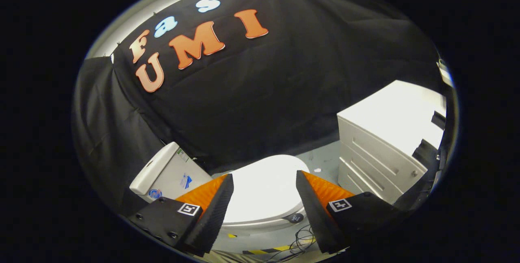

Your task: Open the toilet lid.

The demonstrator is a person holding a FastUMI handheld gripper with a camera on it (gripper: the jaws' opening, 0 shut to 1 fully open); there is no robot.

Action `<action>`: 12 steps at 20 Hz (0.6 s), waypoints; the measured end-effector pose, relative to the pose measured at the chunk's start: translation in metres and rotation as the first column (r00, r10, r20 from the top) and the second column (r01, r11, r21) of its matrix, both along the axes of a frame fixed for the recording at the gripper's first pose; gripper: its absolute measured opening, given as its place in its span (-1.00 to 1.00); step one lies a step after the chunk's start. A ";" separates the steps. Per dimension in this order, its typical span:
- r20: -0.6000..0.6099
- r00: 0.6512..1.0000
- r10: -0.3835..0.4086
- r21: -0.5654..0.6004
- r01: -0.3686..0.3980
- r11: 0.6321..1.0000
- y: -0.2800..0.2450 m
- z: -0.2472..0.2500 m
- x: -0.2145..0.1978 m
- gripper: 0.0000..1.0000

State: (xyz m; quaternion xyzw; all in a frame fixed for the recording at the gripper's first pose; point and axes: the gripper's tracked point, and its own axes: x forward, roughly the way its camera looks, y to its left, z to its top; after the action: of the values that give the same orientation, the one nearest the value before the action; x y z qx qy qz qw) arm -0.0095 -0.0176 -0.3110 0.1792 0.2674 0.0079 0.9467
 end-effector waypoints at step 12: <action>-0.209 0.978 -0.017 0.123 0.044 0.992 -0.007 -0.127 -0.012 0.98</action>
State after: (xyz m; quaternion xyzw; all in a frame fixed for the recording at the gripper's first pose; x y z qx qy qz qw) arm -0.0218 -0.0244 -0.4382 0.2427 0.3608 -0.0084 0.9005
